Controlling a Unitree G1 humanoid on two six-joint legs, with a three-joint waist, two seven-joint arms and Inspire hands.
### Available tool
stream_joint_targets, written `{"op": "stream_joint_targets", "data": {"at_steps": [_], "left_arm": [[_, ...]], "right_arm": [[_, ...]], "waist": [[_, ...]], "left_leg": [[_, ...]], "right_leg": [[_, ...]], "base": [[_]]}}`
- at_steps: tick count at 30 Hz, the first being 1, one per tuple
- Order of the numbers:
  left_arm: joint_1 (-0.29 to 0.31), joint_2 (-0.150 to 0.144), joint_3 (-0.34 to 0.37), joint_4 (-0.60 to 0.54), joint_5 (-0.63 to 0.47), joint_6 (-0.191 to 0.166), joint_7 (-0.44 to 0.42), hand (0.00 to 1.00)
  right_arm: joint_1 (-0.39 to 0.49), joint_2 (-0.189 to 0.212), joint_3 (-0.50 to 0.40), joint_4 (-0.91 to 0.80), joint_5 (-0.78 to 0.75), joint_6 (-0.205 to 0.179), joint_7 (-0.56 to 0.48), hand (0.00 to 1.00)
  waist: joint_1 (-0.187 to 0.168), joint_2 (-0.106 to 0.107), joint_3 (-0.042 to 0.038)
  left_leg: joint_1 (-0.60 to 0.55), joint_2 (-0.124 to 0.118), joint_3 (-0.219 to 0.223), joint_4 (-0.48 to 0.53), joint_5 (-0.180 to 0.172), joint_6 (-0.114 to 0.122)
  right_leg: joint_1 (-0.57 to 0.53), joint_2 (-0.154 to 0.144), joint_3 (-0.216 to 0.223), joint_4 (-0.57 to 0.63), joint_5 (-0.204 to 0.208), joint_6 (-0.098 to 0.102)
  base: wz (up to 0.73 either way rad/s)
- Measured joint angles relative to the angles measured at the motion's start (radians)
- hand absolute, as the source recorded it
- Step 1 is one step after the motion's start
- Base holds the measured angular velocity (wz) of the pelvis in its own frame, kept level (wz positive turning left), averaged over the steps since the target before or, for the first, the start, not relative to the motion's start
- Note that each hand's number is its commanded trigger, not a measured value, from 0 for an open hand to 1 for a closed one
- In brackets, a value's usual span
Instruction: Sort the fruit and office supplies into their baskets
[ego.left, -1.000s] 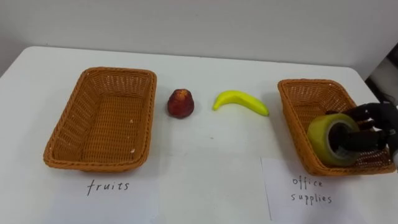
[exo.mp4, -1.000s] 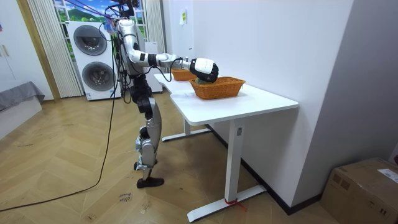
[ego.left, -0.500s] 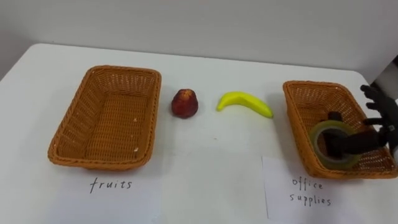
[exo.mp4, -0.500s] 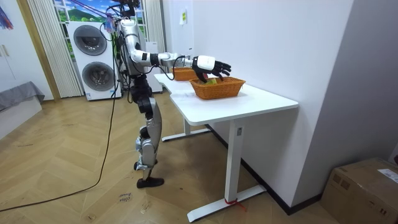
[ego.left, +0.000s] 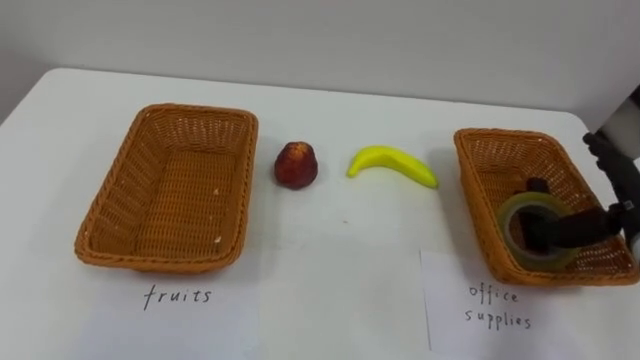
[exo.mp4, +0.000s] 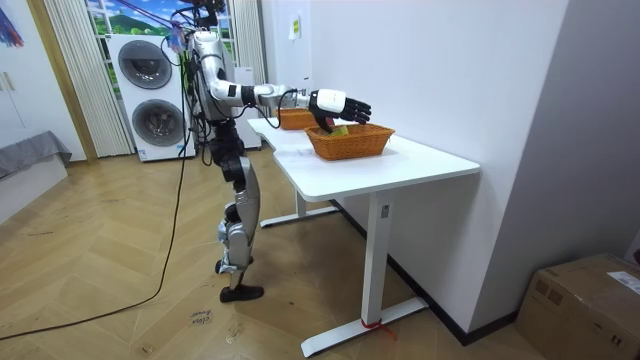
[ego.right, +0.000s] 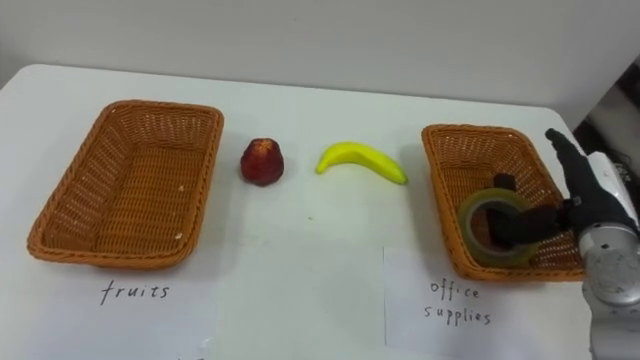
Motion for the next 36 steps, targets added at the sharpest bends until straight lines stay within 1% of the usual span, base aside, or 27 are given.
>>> {"op": "stream_joint_targets", "data": {"at_steps": [8,14,16,17,19,22,24,25,27,30,31,32,34,36], "left_arm": [[-0.007,0.0,0.001,0.012,0.001,-0.001,-0.001,0.0],[-0.013,0.0,0.001,0.009,0.002,-0.002,-0.005,0.0],[-0.012,0.001,0.001,0.008,0.002,-0.003,-0.005,0.0],[-0.012,0.002,0.001,0.008,0.002,-0.003,-0.005,0.0],[-0.018,0.002,0.001,0.008,0.001,-0.004,-0.005,0.0],[-0.021,0.003,-0.002,0.009,-0.01,-0.003,-0.005,0.0],[-0.017,0.005,-0.005,0.009,-0.009,-0.003,-0.006,0.0],[-0.017,0.005,-0.005,0.008,-0.008,-0.003,-0.007,0.0],[-0.014,0.007,-0.005,0.009,-0.008,-0.001,-0.01,0.0],[-0.01,0.007,-0.008,0.015,-0.008,0.003,-0.009,0.0],[-0.01,0.007,-0.01,0.016,-0.008,0.003,-0.009,0.0],[-0.01,0.007,-0.011,0.016,-0.005,0.002,-0.008,0.0],[-0.007,0.008,-0.011,0.017,-0.004,0.002,-0.004,0.0],[-0.005,0.01,-0.012,0.017,-0.005,0.006,-0.005,0.0]], "right_arm": [[-0.01,0.0,-0.002,-0.114,0.014,0.0,0.004,0.0],[-0.053,-0.001,-0.002,-0.168,0.031,0.0,0.003,0.0],[-0.058,-0.001,-0.002,-0.183,0.037,0.0,0.002,0.0],[-0.061,-0.001,-0.002,-0.192,0.038,0.0,0.002,0.0],[-0.082,-0.001,-0.002,-0.194,0.045,0.0,0.002,0.0],[-0.138,-0.007,-0.002,-0.196,0.059,0.0,-0.001,0.0],[-0.17,-0.027,0.0,-0.21,0.07,0.0,-0.001,0.0],[-0.179,-0.031,0.0,-0.21,0.074,0.0,-0.001,0.0],[-0.195,-0.043,0.003,-0.234,0.091,0.004,-0.002,0.0],[-0.196,-0.044,0.033,-0.277,0.147,0.004,-0.002,0.0],[-0.197,-0.044,0.04,-0.28,0.165,0.004,-0.002,0.0],[-0.197,-0.044,0.053,-0.279,0.187,0.004,0.0,0.0],[-0.201,-0.044,0.08,-0.273,0.197,0.005,0.005,0.0],[-0.206,-0.044,0.099,-0.257,0.205,0.004,0.011,0.0]], "waist": [[-0.001,-0.001,-0.0001],[0.0,-0.003,-0.0005],[0.0,-0.004,0.0007],[0.0,-0.007,0.0004],[0.0,-0.011,0.0013],[-0.004,-0.014,0.0018],[-0.002,-0.016,0.0024],[-0.002,-0.017,0.0017],[0.006,-0.024,-0.0003],[0.016,-0.026,-0.0004],[0.021,-0.026,0.0006],[0.031,-0.026,0.0037],[0.042,-0.031,0.006],[0.057,-0.037,0.0072]], "left_leg": [[0.0,0.0,-0.003,0.0,0.0,0.0],[0.001,-0.001,-0.004,0.002,0.0,0.0],[0.0,-0.001,-0.008,0.002,0.0,0.0],[-0.001,-0.001,-0.01,0.002,0.0,0.0],[-0.003,-0.001,-0.012,0.002,0.0,0.0],[-0.008,-0.001,-0.012,0.002,0.0,0.0],[-0.012,-0.001,-0.016,0.002,0.0,0.0],[-0.013,-0.001,-0.017,0.003,0.0,0.0],[-0.017,-0.001,-0.024,0.003,0.0,0.0],[-0.015,-0.001,-0.031,0.002,0.0,0.0],[-0.014,-0.001,-0.032,0.002,0.0,0.0],[-0.014,-0.001,-0.033,0.002,0.0,0.0],[-0.019,-0.001,-0.034,0.004,0.0,0.0],[-0.035,-0.002,-0.046,0.014,0.0,0.0]], "right_leg": [[0.008,0.0,-0.003,0.0,0.0,0.0],[0.004,-0.002,-0.004,0.0,0.0,0.0],[0.007,-0.002,-0.009,0.0,0.0,0.0],[0.006,-0.002,-0.011,-0.001,0.0,0.0],[0.006,-0.002,-0.013,-0.002,0.0,0.0],[0.004,-0.002,-0.013,0.0,0.0,0.0],[0.003,-0.002,-0.018,0.0,0.0,0.0],[0.003,-0.002,-0.019,-0.001,0.0,0.0],[0.001,-0.001,-0.024,-0.002,0.0,0.0],[0.005,-0.001,-0.025,0.001,0.0,0.0],[0.005,-0.001,-0.025,0.0,0.0,0.0],[0.007,-0.001,-0.026,0.0,0.0,0.0],[0.005,-0.001,-0.031,0.0,0.0,0.0],[0.002,-0.003,-0.047,0.0,0.0,0.0]], "base": [[0.0],[0.01],[0.06],[0.05],[0.02],[0.0],[0.04],[0.1],[0.07],[0.01],[0.0],[0.0],[0.07],[0.18]]}}
